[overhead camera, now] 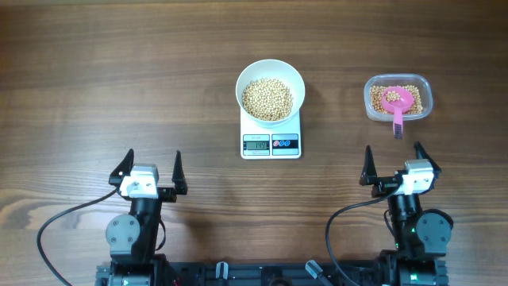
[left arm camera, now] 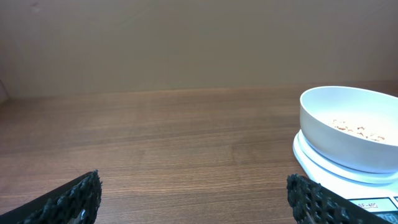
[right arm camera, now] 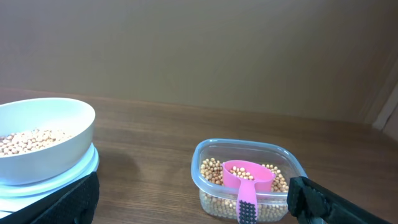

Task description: Scoop item into bowl and weigh 150g on scale

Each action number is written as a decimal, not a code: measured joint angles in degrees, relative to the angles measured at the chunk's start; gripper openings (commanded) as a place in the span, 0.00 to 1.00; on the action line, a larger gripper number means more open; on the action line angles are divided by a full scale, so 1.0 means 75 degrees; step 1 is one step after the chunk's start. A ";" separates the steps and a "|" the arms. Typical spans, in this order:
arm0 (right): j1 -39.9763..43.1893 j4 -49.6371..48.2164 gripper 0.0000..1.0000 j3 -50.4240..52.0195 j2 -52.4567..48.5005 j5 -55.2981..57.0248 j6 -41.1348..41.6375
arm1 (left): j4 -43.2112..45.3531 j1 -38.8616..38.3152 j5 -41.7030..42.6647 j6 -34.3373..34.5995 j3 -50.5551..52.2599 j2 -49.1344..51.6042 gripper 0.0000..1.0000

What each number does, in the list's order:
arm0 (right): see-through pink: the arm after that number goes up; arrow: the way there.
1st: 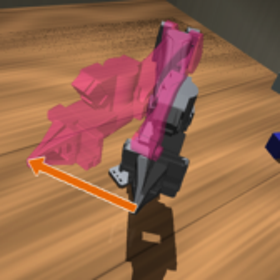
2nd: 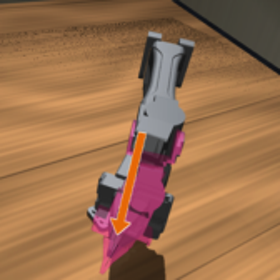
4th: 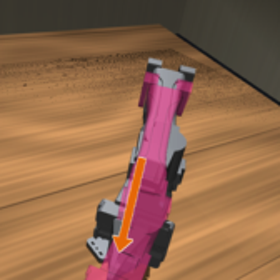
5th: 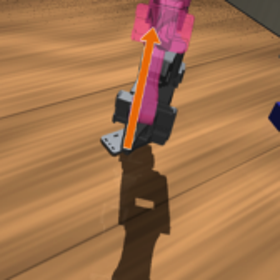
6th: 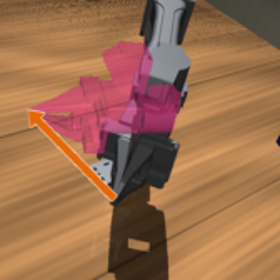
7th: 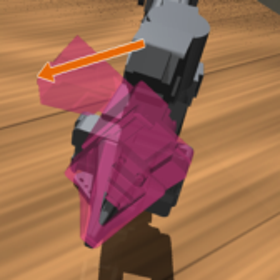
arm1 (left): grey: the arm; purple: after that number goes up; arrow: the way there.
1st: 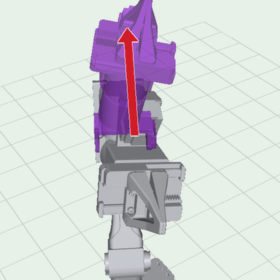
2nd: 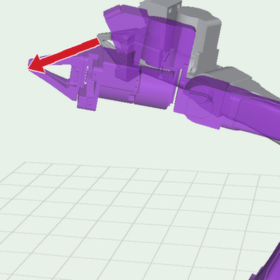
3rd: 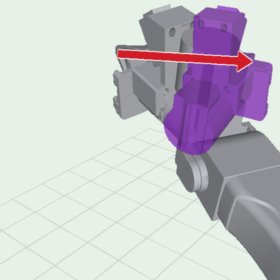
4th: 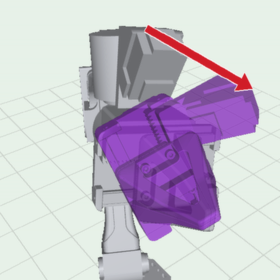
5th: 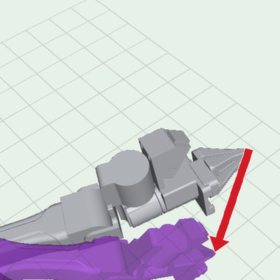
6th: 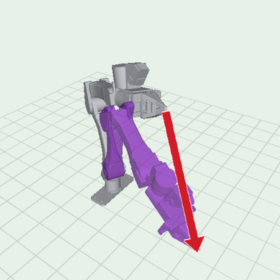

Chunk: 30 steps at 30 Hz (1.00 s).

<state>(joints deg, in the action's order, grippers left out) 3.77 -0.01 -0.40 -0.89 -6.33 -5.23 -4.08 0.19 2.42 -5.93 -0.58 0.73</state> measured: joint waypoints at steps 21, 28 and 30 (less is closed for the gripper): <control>0.0000 0.0000 1.00 0.0000 0.0000 0.0000 0.0000 | -0.0015 0.0000 -0.0344 0.0393 0.0000 0.0000 1.00; 0.0000 0.0000 1.00 0.0000 0.0000 0.0000 0.0000 | -0.0012 0.0000 -0.0338 0.0367 0.0000 0.0000 1.00; 0.0000 0.0000 1.00 0.0000 0.0000 0.0000 0.0000 | -0.0012 0.0000 -0.0338 0.0364 0.0000 0.0000 1.00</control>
<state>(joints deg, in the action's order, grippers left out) 3.77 -0.01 -0.40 -0.89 -6.33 -5.23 -4.16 0.19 -0.12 -3.20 -0.58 0.73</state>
